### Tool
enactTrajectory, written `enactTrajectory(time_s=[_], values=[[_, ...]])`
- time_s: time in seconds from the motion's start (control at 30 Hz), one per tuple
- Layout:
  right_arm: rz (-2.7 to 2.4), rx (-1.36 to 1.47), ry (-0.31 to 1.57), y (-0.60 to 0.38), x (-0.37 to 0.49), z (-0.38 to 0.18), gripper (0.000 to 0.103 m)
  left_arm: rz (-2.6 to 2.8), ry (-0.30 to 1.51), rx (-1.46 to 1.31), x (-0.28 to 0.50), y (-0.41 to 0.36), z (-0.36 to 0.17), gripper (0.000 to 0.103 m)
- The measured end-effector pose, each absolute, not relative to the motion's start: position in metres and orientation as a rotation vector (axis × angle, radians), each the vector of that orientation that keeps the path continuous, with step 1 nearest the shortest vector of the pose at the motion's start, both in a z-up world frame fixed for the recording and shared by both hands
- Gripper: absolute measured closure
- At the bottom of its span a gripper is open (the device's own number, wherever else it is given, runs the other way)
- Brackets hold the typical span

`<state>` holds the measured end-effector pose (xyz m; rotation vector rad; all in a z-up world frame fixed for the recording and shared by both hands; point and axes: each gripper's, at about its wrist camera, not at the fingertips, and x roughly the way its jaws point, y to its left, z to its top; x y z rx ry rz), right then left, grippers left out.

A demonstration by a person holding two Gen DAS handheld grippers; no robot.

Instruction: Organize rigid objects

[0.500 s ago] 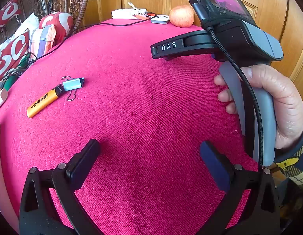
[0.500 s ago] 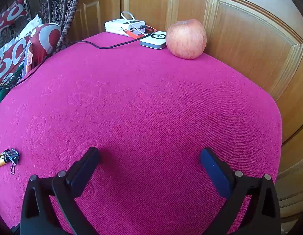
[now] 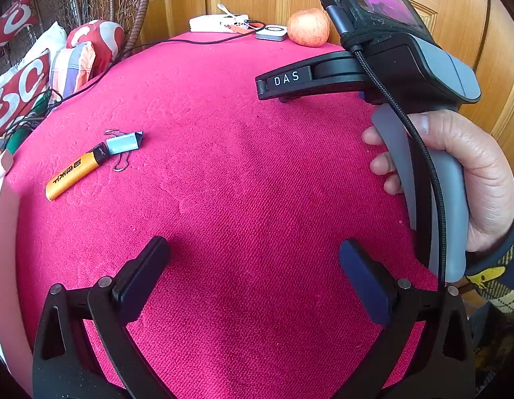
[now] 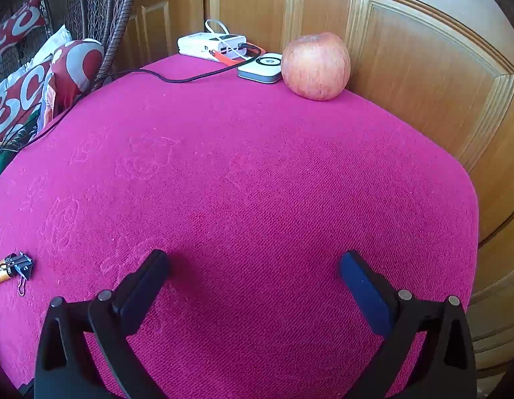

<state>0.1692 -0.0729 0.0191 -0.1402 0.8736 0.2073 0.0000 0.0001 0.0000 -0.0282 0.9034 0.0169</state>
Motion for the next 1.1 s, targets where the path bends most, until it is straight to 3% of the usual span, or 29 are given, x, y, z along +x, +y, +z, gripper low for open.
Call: enactTrajectory(time_s=[1.1], values=[[0.206, -0.142, 0.877, -0.0719, 0.1700, 0.0188, 0.000, 0.016, 0.903, -0.028, -0.0001, -0.0002, -0.0010, 0.000]])
